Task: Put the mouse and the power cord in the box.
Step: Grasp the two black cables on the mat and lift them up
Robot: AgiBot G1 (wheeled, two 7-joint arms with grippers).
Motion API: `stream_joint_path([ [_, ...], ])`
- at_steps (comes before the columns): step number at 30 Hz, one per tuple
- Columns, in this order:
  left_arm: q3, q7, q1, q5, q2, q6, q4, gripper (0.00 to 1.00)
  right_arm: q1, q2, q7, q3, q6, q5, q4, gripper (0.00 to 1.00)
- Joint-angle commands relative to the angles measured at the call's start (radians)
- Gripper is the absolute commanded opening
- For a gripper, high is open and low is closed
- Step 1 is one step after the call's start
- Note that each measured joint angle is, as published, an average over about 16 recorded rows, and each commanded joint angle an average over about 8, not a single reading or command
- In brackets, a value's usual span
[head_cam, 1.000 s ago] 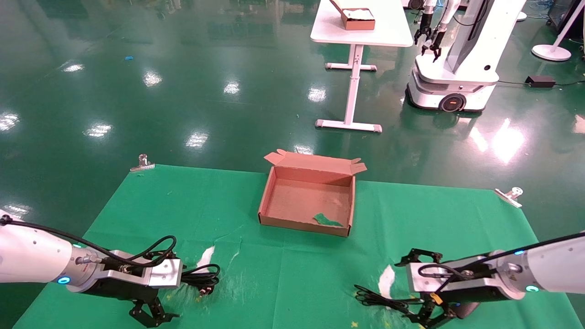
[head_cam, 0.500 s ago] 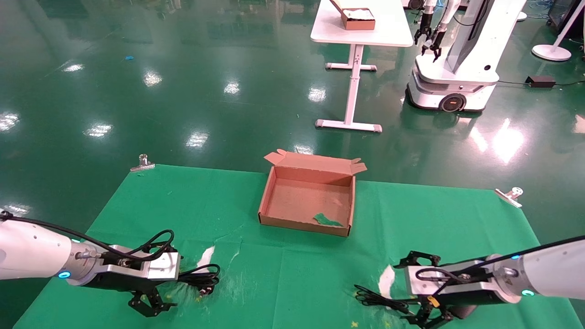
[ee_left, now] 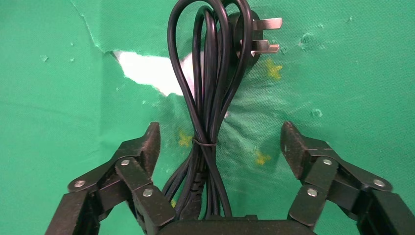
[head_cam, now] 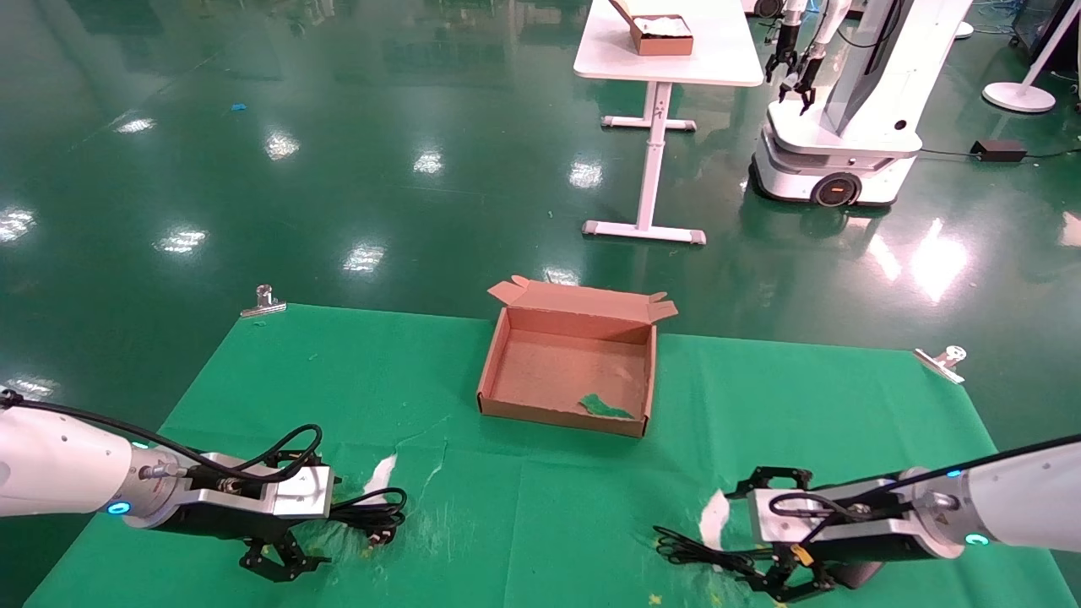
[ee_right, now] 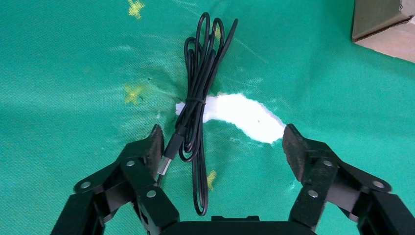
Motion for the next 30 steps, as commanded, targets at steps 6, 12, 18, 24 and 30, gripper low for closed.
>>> stream_joint_path([
  [6, -0.002, -0.003, 0.003, -0.003, -0.002, 0.001, -0.004, 0.0, -0.001, 0.001, 0.001, 0.0, -0.002, 0.0, 0.004, 0.0],
  [12, -0.002, -0.004, 0.004, -0.004, -0.002, 0.002, -0.005, 0.0, -0.002, 0.002, 0.002, 0.0, -0.002, 0.001, 0.006, 0.0],
  [18, -0.003, -0.004, 0.004, -0.005, -0.003, 0.003, -0.006, 0.0, -0.002, 0.002, 0.002, 0.0, -0.003, 0.001, 0.007, 0.0],
  [24, -0.003, -0.005, 0.005, -0.006, -0.003, 0.001, -0.007, 0.0, -0.002, 0.002, 0.003, 0.0, -0.003, 0.001, 0.007, 0.0],
  [30, -0.004, -0.006, 0.005, -0.007, -0.004, 0.001, -0.007, 0.0, -0.002, 0.004, 0.004, 0.001, -0.004, 0.002, 0.007, 0.0],
])
